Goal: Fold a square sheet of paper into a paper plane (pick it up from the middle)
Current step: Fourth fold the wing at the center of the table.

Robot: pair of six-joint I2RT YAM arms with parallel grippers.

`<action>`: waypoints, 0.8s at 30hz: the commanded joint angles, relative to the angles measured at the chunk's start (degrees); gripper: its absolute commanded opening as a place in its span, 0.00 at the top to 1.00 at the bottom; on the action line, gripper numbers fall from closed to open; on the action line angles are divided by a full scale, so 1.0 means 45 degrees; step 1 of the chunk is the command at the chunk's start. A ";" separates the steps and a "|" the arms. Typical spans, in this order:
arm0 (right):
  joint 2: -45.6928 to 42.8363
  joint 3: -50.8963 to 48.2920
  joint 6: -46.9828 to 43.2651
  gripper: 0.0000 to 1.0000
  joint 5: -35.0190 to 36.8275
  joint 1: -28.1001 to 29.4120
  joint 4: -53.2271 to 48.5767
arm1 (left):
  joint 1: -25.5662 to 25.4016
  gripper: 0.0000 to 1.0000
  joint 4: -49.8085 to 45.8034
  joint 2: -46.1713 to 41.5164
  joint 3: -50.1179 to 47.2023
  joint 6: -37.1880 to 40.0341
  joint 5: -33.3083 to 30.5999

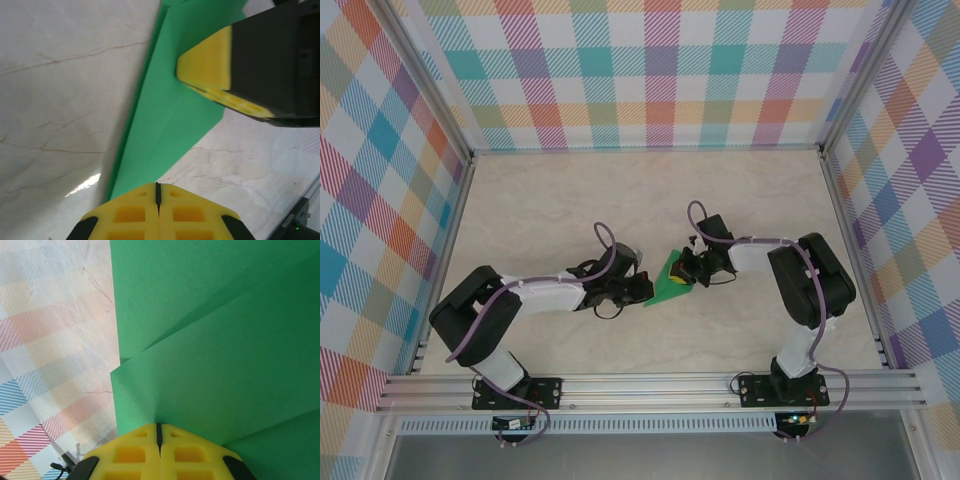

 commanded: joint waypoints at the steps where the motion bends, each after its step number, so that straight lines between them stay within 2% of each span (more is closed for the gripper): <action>1: 0.0406 -0.0475 0.0367 0.99 0.0120 0.0248 -0.1050 | 0.0103 1.00 0.0123 0.0344 -0.0175 -0.0174 -0.0068; 10: 0.0126 -0.0268 -0.0356 0.99 0.0008 0.0253 -0.1173 | 0.0101 1.00 -0.0562 0.0910 -0.0302 -0.0094 -0.0047; 15: -0.1051 -0.0354 -0.0784 0.98 -0.0017 0.0313 -0.0643 | 0.0111 1.00 -0.1070 0.1038 -0.0320 -0.0170 -0.0325; 20: -0.1774 -0.0315 -0.1522 0.97 -0.0360 0.0970 -0.0016 | 0.0127 1.00 -0.1578 0.1119 -0.0281 -0.0153 -0.0433; 24: -0.1402 -0.0315 -0.1660 0.97 -0.0459 0.1549 0.0217 | 0.0102 1.00 -0.1809 0.1102 -0.0280 -0.0132 -0.0499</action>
